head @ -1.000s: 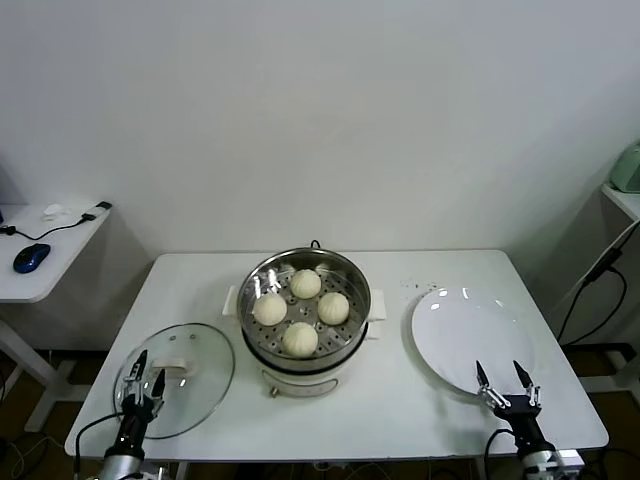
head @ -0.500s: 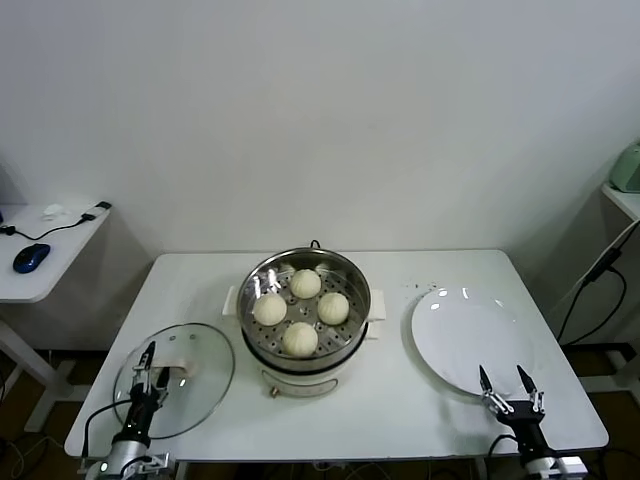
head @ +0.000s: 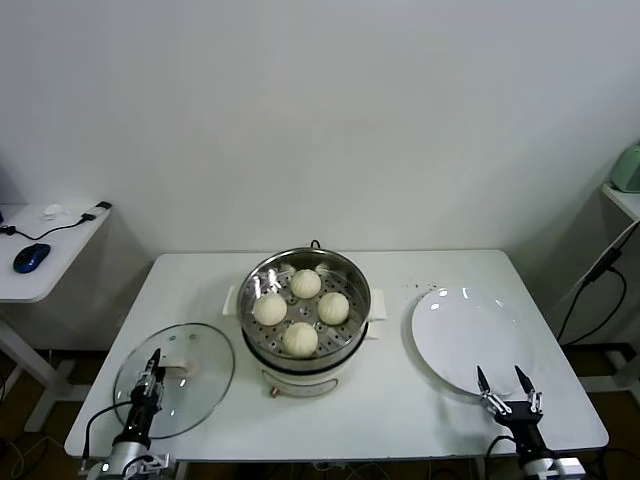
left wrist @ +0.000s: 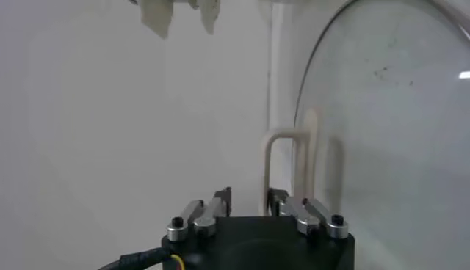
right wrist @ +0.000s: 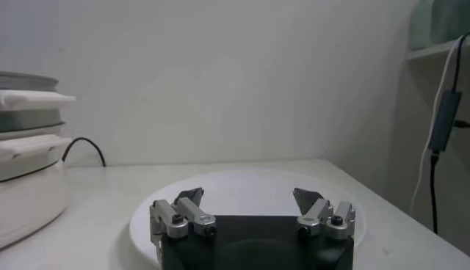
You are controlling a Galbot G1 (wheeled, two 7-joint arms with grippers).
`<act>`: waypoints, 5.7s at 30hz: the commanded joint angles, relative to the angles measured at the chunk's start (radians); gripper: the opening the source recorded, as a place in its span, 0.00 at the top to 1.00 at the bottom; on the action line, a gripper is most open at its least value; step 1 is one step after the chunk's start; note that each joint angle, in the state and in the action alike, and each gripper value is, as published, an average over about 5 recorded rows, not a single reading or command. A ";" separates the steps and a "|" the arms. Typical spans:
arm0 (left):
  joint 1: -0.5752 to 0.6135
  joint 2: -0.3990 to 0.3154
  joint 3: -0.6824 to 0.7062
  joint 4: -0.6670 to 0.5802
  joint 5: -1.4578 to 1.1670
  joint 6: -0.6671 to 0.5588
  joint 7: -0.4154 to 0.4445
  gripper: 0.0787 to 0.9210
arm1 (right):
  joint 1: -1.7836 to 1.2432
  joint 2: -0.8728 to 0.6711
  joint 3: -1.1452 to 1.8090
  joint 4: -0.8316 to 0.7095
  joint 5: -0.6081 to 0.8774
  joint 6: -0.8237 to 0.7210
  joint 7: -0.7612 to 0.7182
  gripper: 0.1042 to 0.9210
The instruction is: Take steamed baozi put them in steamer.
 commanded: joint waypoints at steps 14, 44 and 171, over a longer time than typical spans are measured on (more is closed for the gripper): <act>0.025 -0.003 -0.036 -0.147 -0.111 0.025 0.053 0.93 | -0.005 0.003 0.019 0.022 -0.029 -0.009 0.009 0.12; -0.069 0.080 0.371 -0.800 0.013 0.652 0.590 0.93 | -0.009 0.051 0.014 0.061 -0.205 -0.026 0.082 0.12; 0.110 -0.021 -0.028 -0.254 -1.531 -0.138 0.419 0.12 | -0.024 0.013 -0.090 0.059 -0.175 0.030 0.164 0.12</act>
